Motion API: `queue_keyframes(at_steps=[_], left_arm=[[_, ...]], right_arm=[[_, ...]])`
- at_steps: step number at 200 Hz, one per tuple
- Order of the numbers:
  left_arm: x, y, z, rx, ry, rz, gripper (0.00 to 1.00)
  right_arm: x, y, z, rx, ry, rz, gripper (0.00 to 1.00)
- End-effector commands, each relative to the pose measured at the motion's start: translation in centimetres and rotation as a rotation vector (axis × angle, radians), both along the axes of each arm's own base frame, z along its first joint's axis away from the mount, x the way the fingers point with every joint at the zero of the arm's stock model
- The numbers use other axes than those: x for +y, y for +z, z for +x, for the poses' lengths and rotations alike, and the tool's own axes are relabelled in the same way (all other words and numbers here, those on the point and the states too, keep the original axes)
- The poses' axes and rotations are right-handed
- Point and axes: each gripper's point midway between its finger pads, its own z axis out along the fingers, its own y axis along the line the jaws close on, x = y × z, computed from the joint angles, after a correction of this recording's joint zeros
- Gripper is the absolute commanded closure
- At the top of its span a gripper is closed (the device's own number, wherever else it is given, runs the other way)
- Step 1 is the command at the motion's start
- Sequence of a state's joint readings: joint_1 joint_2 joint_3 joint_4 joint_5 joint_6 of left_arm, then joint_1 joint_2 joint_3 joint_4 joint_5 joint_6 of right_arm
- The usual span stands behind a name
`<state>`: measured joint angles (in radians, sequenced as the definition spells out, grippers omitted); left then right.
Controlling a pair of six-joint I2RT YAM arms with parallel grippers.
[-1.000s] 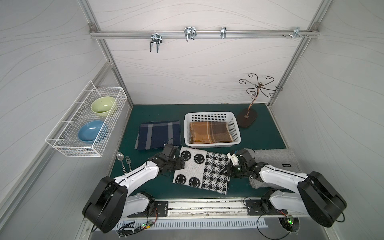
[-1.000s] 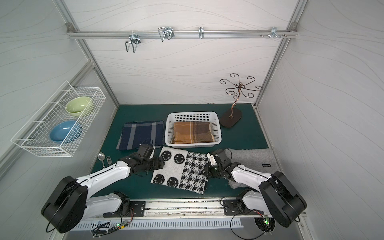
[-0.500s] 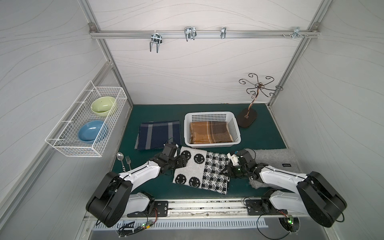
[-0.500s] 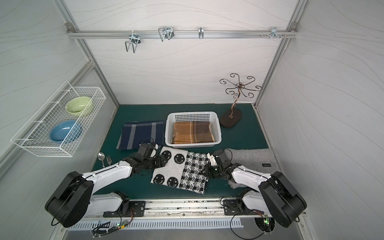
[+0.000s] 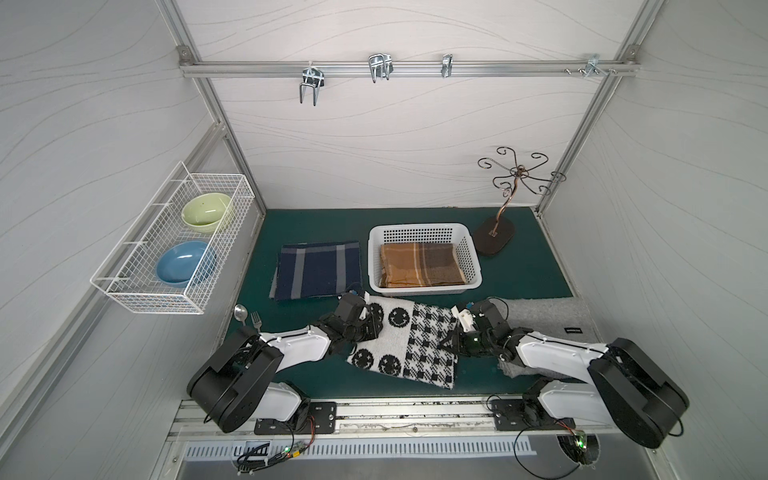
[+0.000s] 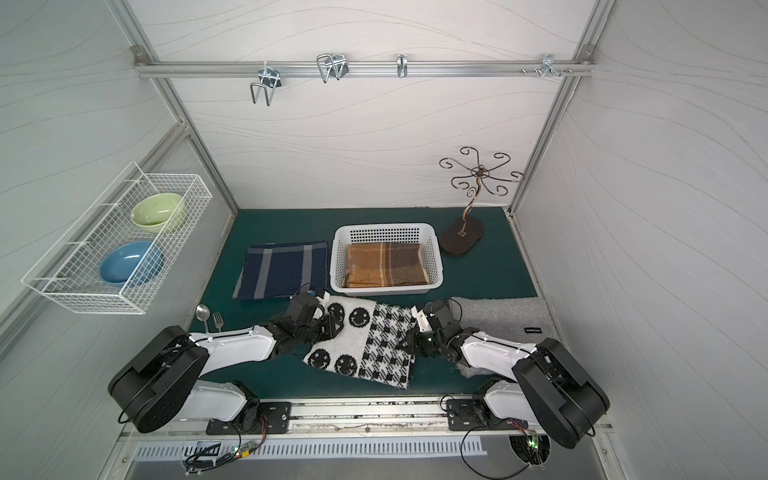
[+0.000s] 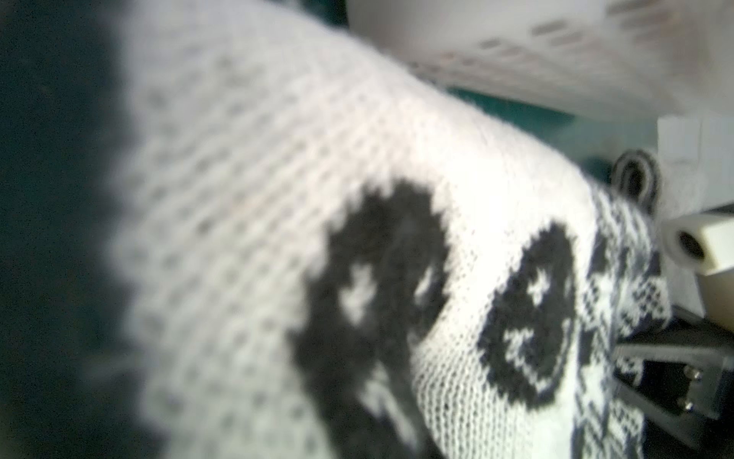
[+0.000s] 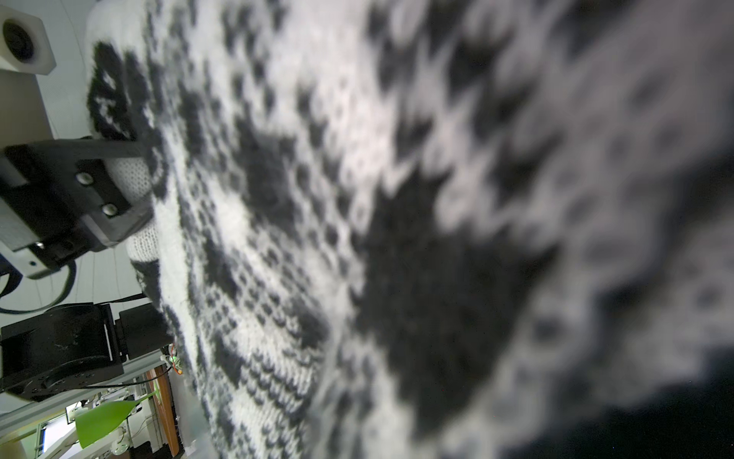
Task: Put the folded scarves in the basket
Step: Pick up the scarf at the center of the board.
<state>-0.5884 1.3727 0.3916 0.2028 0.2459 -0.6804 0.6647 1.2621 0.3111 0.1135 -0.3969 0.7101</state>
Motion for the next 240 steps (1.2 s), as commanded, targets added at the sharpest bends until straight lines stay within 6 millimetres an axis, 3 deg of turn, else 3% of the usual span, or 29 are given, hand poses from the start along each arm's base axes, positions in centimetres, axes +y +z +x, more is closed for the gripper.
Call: queue_keyframes(at_steps=[1, 19, 71, 121, 162, 194, 226, 240], left_arm=[[0.9, -2.0, -4.3, 0.157, -0.063, 0.063, 1.0], [1.3, -0.8, -4.1, 0.133, -0.039, 0.065, 1.0], [1.2, 3.8, -4.5, 0.071, -0.009, 0.003, 1.0], [0.5, 10.3, -4.8, -0.032, -0.012, -0.051, 1.0], [-0.4, 16.5, -4.8, -0.131, -0.029, -0.1, 1.0], [-1.2, 21.9, -2.6, -0.237, -0.037, -0.073, 1.0], [-3.0, 26.4, 1.4, -0.297, -0.053, -0.038, 1.0], [-3.8, 27.7, 3.7, -0.32, -0.049, -0.035, 1.0]], right_arm=[[-1.9, -2.8, -2.4, 0.088, 0.002, -0.111, 0.96], [-1.8, -1.8, -2.2, 0.058, 0.0, -0.091, 1.0], [-1.8, 3.0, -1.9, -0.026, 0.021, -0.061, 1.0], [-1.7, 8.7, -2.2, -0.098, 0.039, -0.01, 1.0], [-1.4, 15.3, -2.1, -0.199, 0.063, 0.05, 1.0], [-1.0, 20.8, 0.5, -0.281, 0.068, 0.074, 1.0], [-1.2, 25.7, 5.6, -0.332, 0.03, 0.12, 1.0], [-1.4, 26.9, 8.3, -0.332, 0.009, 0.147, 1.0]])
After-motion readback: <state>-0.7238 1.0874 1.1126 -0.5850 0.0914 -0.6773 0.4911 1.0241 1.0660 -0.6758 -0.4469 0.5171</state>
